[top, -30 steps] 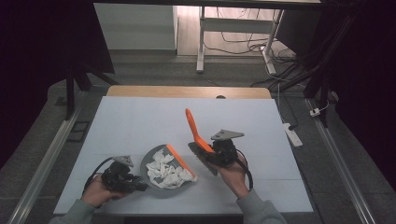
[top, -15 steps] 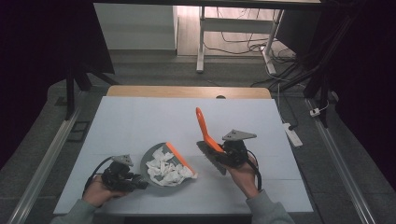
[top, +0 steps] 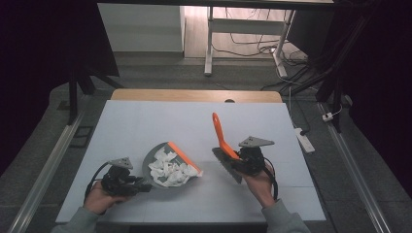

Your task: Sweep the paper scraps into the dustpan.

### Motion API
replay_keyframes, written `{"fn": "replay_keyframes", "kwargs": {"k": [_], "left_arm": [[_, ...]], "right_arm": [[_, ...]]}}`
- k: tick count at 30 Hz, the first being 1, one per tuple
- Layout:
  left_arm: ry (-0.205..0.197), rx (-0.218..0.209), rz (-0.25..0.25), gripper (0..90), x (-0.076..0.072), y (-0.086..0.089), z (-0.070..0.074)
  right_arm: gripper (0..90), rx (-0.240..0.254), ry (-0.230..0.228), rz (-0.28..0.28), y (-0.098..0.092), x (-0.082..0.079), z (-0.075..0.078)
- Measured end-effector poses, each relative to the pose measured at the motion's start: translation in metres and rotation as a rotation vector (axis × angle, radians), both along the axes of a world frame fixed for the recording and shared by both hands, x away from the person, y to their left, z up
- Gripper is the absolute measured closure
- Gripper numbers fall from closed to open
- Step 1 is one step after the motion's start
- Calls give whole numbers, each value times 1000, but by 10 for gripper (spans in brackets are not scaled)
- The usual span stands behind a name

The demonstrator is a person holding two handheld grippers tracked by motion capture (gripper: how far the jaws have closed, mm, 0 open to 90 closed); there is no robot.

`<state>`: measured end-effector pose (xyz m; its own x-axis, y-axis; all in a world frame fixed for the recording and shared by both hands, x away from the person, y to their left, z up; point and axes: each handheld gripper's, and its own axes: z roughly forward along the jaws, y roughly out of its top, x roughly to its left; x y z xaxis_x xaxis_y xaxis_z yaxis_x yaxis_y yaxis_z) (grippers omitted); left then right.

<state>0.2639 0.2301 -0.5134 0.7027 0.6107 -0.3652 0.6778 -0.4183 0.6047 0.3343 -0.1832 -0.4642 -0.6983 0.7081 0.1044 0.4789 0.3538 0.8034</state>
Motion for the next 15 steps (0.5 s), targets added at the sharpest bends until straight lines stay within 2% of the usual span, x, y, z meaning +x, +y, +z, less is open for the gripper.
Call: {"fn": "replay_keyframes", "kwargs": {"k": [5, 8, 15], "left_arm": [[-8, -25, 55, 610, 0, 2, 2], [-28, -35, 92, 610, -2, 2, 4], [-35, -84, 192, 610, -2, 5, 8]], "right_arm": [[702, 6, -18, -1, -9, -1, 2], [702, 13, -23, -3, -15, -2, 3], [702, 26, -30, -1, -28, -5, 5]]}}
